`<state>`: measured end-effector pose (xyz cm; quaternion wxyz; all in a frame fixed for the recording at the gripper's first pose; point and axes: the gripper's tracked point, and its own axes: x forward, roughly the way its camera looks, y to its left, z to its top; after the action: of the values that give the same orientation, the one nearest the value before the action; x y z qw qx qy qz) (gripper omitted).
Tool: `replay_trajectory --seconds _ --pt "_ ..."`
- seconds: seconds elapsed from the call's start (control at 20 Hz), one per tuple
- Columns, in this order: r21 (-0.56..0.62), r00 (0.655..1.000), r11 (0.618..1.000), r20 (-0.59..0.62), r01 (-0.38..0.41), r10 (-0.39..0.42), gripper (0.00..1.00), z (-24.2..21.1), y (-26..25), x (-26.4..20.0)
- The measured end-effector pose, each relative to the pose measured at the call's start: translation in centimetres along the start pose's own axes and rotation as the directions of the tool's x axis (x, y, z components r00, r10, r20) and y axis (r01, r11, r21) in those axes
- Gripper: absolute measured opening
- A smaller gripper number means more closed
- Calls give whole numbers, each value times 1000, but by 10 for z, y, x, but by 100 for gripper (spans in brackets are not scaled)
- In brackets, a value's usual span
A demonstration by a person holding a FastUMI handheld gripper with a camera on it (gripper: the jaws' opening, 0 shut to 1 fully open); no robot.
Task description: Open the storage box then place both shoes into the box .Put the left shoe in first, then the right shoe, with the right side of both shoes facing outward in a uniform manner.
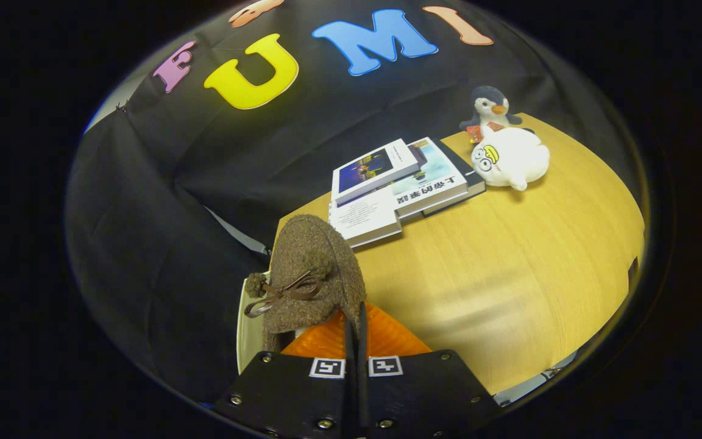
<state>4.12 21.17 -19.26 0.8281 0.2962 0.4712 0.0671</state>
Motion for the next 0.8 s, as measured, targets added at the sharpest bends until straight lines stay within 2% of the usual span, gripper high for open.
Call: replay_trajectory --seconds 0.25,0.5,0.7,0.8 --pt "0 999 999 -15 -40 40 0 -17 40 17" --pt "-1 998 999 -46 -36 36 0 -41 59 40" --pt "-21 999 1000 -47 22 -23 0 -56 53 53" --pt "-48 999 998 -38 34 -36 5 -58 51 56"
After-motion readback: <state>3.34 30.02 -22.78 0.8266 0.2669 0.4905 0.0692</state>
